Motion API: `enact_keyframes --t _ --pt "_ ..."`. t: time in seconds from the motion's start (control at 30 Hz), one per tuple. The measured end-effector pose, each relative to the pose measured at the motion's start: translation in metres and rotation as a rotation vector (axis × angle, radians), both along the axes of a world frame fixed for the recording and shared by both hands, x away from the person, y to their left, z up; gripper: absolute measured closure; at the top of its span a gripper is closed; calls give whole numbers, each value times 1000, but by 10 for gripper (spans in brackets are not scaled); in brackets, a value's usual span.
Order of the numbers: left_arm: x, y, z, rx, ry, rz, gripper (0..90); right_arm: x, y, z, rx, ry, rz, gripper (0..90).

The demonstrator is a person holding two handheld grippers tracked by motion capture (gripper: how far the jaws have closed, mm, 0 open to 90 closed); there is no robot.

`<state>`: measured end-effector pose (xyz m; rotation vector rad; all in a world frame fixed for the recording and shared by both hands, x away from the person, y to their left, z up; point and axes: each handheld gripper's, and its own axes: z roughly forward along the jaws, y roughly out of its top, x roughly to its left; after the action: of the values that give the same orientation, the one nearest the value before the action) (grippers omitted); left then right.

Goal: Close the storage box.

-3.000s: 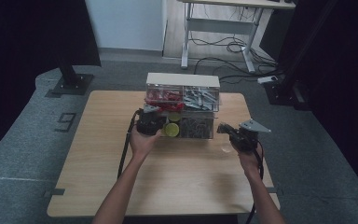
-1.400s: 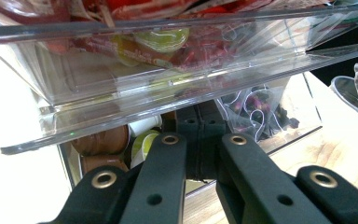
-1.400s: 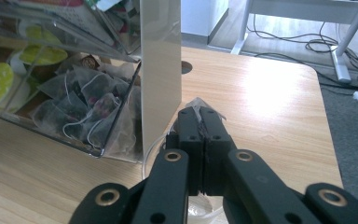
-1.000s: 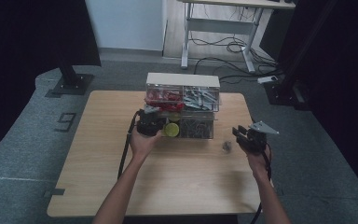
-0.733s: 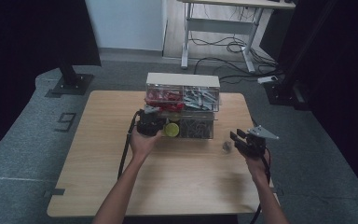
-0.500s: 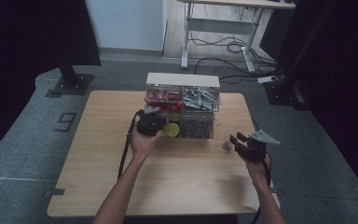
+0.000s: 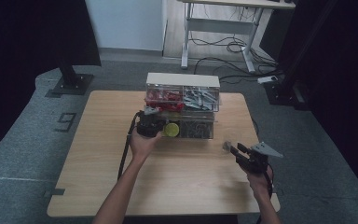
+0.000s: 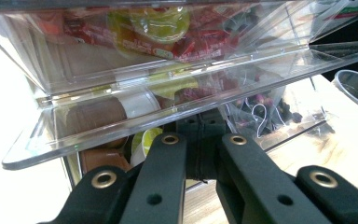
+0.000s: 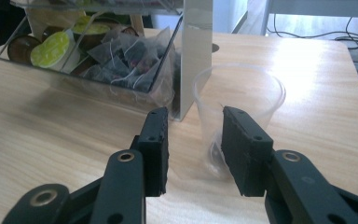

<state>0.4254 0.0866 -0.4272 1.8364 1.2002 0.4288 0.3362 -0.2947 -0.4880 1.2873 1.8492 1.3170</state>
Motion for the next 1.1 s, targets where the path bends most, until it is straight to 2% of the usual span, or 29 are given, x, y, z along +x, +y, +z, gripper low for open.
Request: enact_keyframes --t 0.27,0.67,1.1 --pt "-3 0 -3 -4 4 -4 900 -9 -3 -10 7 9 0 610" --pt "-7 3 -15 -19 20 -6 900 -21 7 -22 -10 37 21 609" --pt "-12 3 -24 -31 32 -8 900 -27 12 -25 -15 39 35 609"
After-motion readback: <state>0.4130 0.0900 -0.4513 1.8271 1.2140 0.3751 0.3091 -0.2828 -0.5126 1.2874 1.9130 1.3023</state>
